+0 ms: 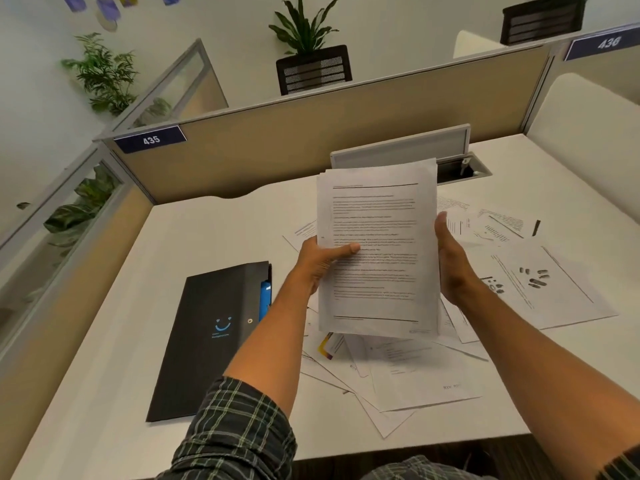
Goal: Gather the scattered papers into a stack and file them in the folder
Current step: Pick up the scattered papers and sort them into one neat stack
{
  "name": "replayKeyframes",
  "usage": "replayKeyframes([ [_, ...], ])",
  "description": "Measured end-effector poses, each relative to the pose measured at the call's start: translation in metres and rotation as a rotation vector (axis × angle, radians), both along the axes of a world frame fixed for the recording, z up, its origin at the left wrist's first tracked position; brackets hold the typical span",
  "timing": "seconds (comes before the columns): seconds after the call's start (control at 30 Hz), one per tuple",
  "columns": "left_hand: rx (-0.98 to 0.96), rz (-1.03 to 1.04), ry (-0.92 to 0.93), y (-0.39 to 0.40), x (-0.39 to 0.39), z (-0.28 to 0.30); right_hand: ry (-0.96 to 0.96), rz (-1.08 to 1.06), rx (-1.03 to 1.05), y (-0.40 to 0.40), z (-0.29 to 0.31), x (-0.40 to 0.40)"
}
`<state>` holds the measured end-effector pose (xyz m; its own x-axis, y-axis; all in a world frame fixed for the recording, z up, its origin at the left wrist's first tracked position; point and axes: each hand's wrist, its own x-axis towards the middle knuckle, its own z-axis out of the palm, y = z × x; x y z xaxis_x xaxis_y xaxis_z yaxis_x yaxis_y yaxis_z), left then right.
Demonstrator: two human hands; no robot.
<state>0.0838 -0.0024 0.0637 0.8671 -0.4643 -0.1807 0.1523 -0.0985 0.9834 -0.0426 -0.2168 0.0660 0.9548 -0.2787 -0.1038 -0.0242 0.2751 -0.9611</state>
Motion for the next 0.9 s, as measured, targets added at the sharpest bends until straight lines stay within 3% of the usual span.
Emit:
replayKeyframes([
  [0.17,-0.047,-0.004,-0.050,-0.009,-0.007,0.010,-0.031,-0.148,-0.285,0.003,0.006,0.007],
  [0.4,-0.003,-0.073,-0.087,0.000,-0.010,0.005,-0.108,-0.134,-0.245,0.001,-0.002,-0.005],
  [0.57,0.166,-0.072,-0.076,0.006,-0.016,-0.020,0.016,-0.115,-0.254,-0.003,-0.032,-0.015],
  [0.7,0.180,-0.065,-0.097,0.007,-0.016,-0.021,0.095,-0.097,-0.322,-0.009,-0.040,-0.018],
  [0.77,0.157,-0.059,-0.102,0.006,-0.015,-0.019,0.111,-0.097,-0.443,-0.015,-0.043,-0.019],
  [0.83,0.144,-0.020,-0.095,0.004,-0.014,-0.016,0.178,-0.101,-0.692,-0.023,-0.050,-0.022],
  [0.9,0.123,0.017,-0.070,0.002,-0.013,-0.015,0.381,-0.151,-1.005,-0.031,-0.061,-0.028],
])
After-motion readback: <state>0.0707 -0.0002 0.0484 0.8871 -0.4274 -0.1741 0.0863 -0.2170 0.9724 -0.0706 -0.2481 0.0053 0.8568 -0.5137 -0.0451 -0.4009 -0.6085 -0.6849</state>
